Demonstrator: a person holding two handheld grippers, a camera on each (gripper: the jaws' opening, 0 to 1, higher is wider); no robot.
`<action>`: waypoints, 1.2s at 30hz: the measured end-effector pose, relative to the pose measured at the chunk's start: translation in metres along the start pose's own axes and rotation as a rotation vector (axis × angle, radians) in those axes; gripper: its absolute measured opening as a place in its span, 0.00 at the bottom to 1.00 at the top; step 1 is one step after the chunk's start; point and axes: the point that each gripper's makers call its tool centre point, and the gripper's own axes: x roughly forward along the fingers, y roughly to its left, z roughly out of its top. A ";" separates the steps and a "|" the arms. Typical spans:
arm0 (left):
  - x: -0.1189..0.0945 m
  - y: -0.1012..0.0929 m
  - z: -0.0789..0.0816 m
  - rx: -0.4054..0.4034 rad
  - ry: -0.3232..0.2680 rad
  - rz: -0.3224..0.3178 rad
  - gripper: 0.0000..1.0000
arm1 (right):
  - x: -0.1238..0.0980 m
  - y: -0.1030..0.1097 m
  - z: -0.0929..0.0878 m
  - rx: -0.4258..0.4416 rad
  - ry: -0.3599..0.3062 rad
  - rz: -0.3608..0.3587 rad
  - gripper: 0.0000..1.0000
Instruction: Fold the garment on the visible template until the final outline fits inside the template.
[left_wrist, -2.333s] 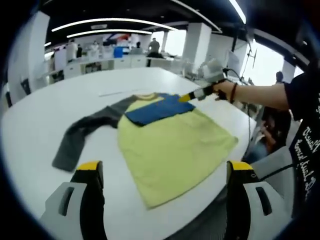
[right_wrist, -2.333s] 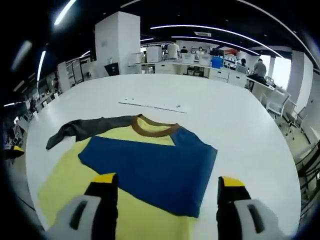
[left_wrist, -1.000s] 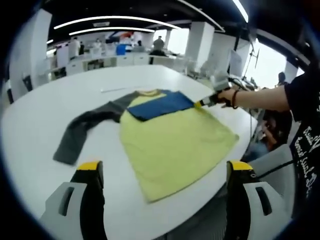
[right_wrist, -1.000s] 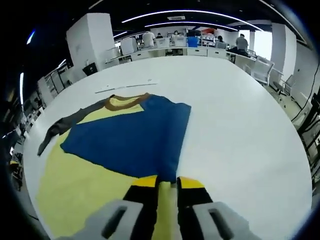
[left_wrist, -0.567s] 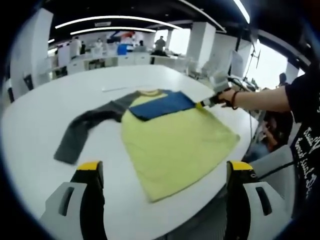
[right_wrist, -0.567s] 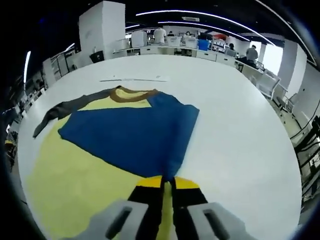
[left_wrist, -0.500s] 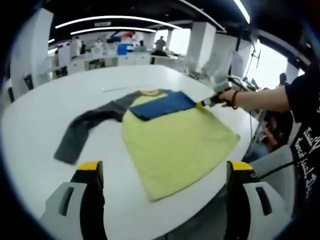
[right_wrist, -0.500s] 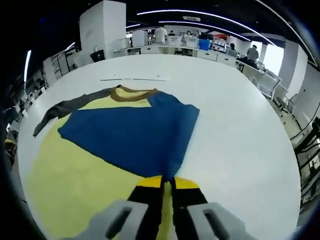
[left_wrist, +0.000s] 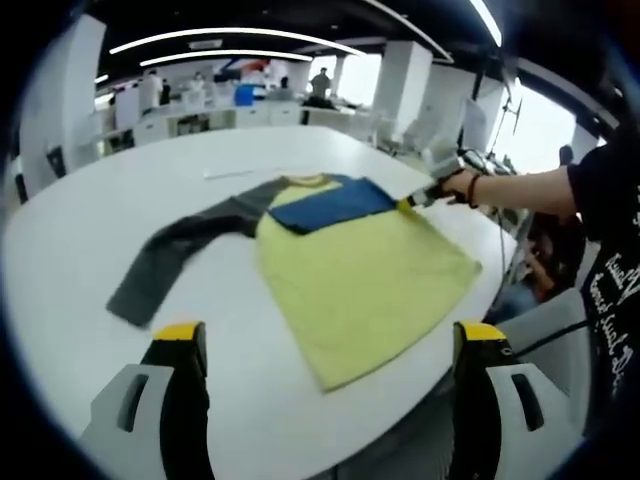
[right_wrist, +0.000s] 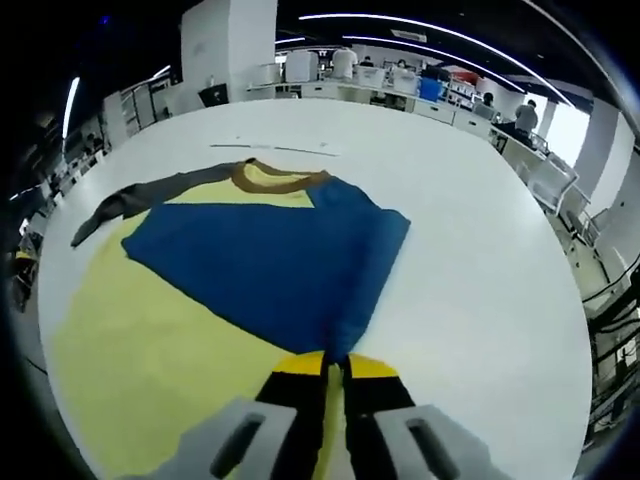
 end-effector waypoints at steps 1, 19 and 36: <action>0.000 0.000 0.000 0.000 0.000 0.000 0.99 | 0.000 -0.002 -0.001 -0.003 0.004 0.001 0.01; 0.003 0.000 0.000 -0.004 0.004 -0.007 0.99 | 0.003 -0.034 0.001 -0.040 0.041 0.040 0.01; 0.004 -0.002 0.000 -0.017 0.002 -0.009 0.99 | 0.003 -0.037 -0.002 0.047 0.056 0.048 0.02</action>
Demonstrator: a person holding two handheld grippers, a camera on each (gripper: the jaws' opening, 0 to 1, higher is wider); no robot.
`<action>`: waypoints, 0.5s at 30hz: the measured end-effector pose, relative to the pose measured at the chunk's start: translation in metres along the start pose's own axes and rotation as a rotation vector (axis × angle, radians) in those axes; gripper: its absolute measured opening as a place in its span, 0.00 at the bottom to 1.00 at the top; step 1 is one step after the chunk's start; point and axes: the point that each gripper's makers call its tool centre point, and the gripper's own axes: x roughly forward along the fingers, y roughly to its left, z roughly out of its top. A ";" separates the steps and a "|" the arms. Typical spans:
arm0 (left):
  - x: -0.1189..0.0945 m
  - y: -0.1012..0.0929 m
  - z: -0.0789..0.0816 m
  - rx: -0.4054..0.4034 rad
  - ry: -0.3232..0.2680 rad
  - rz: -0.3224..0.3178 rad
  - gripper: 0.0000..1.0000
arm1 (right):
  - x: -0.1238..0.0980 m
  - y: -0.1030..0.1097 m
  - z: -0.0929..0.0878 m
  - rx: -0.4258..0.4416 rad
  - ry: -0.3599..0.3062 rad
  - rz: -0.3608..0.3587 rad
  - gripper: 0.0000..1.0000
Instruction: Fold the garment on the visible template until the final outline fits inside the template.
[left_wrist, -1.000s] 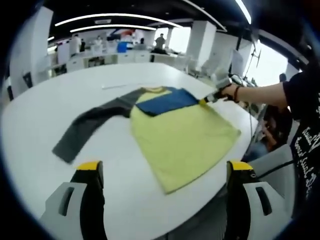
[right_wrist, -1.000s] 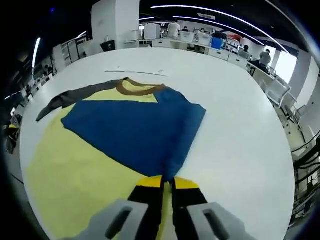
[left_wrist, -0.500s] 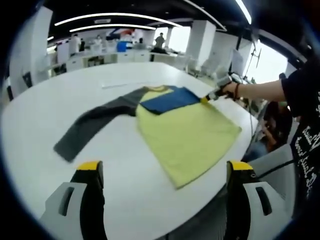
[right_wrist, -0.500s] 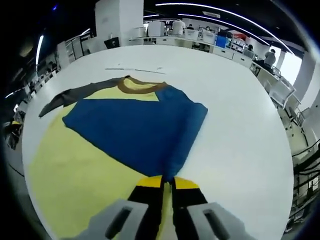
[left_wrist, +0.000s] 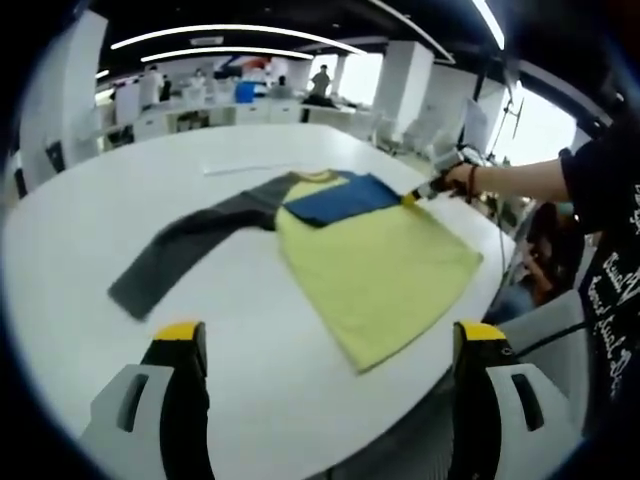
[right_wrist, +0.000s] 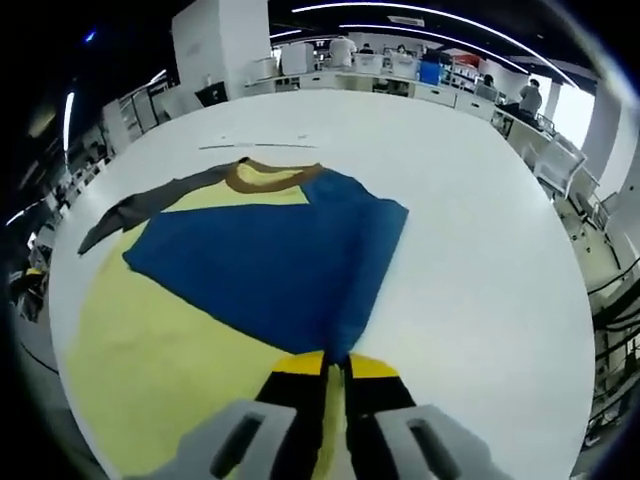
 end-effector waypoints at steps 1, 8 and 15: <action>0.000 0.001 0.000 0.001 -0.001 0.002 0.99 | 0.000 -0.001 0.000 0.021 0.003 -0.007 0.02; 0.000 0.002 0.001 0.003 0.003 0.001 0.99 | -0.002 -0.004 -0.001 0.003 0.001 -0.031 0.11; -0.002 0.007 0.003 0.002 0.000 0.010 0.99 | -0.009 -0.008 0.006 0.060 -0.044 -0.061 0.38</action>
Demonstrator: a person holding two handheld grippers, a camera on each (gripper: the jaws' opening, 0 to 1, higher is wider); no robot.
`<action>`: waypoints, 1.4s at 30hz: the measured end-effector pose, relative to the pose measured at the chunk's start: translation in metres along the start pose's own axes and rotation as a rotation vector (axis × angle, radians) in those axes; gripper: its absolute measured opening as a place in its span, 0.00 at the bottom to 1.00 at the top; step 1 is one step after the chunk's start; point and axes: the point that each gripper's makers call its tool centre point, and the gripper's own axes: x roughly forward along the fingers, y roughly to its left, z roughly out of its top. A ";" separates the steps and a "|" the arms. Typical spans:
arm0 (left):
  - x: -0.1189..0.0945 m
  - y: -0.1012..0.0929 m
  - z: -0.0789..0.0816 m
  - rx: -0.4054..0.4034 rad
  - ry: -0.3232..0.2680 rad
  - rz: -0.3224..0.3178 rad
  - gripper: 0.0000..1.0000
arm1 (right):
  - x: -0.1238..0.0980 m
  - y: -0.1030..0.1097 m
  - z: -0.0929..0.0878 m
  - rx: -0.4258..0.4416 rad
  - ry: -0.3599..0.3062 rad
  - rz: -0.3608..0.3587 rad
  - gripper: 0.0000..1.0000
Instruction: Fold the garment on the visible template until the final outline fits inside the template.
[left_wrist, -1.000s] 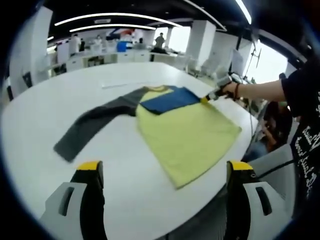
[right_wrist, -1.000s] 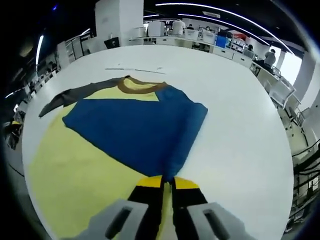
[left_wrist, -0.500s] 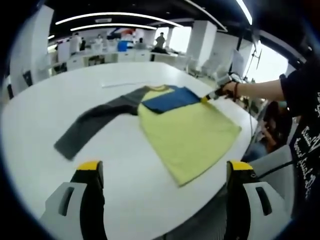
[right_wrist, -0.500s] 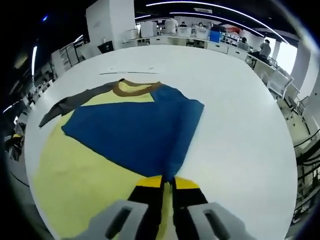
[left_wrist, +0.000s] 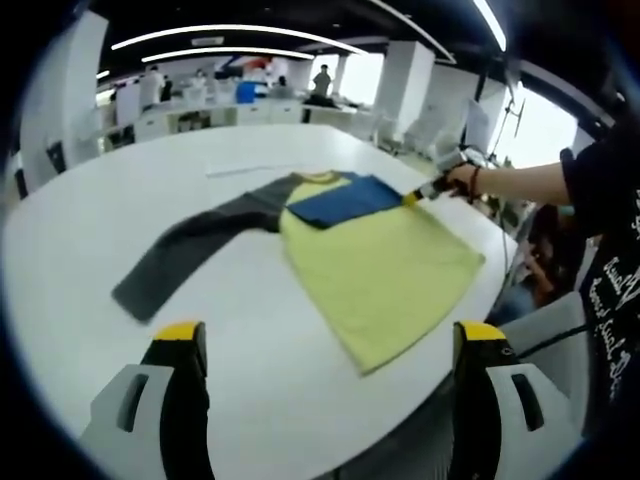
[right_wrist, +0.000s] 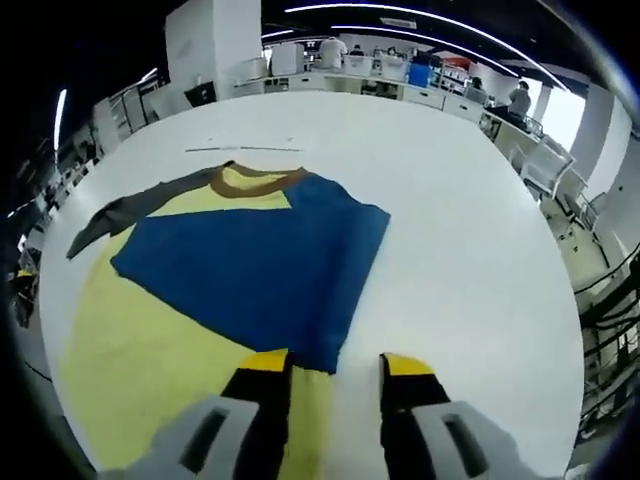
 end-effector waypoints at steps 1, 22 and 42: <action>0.000 0.001 0.000 0.000 -0.001 0.001 0.99 | -0.001 0.000 0.003 0.004 -0.013 0.003 0.41; 0.004 -0.005 0.010 0.046 -0.013 -0.025 0.99 | -0.050 0.053 0.047 -0.098 -0.209 0.178 0.98; -0.005 0.023 0.016 0.045 -0.028 0.037 0.99 | -0.114 0.103 0.037 -0.200 -0.311 0.308 1.00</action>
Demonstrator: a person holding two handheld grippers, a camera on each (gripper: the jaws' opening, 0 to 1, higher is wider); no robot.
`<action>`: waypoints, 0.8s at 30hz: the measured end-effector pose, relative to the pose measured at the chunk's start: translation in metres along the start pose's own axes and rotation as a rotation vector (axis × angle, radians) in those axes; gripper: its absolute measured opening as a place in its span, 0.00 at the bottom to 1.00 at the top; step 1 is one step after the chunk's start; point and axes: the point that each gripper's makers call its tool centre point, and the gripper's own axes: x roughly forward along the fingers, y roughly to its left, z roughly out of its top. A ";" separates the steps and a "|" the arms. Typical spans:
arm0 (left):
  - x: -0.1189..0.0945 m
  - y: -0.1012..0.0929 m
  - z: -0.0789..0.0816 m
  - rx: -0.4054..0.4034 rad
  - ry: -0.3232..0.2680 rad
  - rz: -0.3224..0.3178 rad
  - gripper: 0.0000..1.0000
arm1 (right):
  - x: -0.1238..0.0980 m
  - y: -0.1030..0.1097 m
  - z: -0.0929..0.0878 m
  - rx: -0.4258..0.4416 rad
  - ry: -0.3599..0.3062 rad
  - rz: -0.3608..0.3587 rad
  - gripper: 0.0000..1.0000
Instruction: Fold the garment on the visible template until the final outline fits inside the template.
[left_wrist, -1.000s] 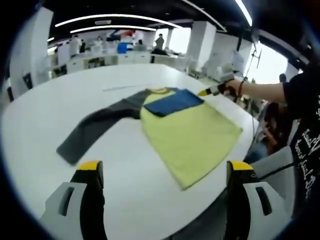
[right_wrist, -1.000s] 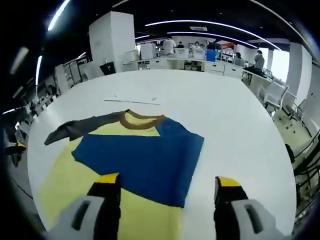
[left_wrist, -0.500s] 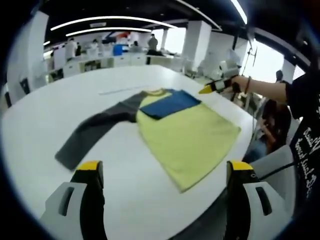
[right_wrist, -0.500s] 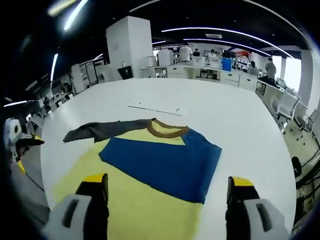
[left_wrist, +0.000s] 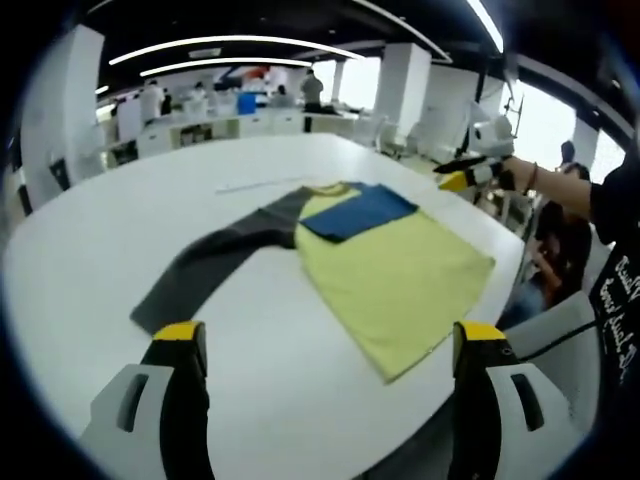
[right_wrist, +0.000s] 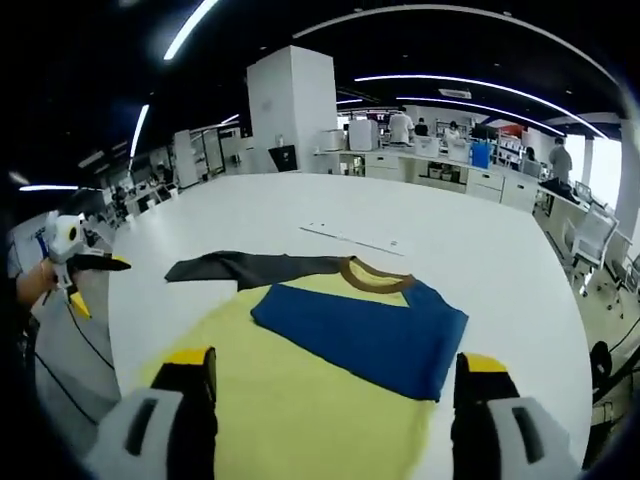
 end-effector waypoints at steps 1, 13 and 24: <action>0.000 0.002 -0.001 -0.002 0.000 0.004 0.99 | -0.003 0.006 0.002 -0.002 -0.024 0.015 1.00; 0.003 0.036 -0.004 -0.051 -0.031 0.063 0.93 | -0.026 0.026 -0.017 -0.031 -0.037 0.048 1.00; 0.003 0.086 0.002 -0.164 -0.094 0.179 0.75 | -0.046 0.034 -0.022 -0.022 -0.082 -0.004 1.00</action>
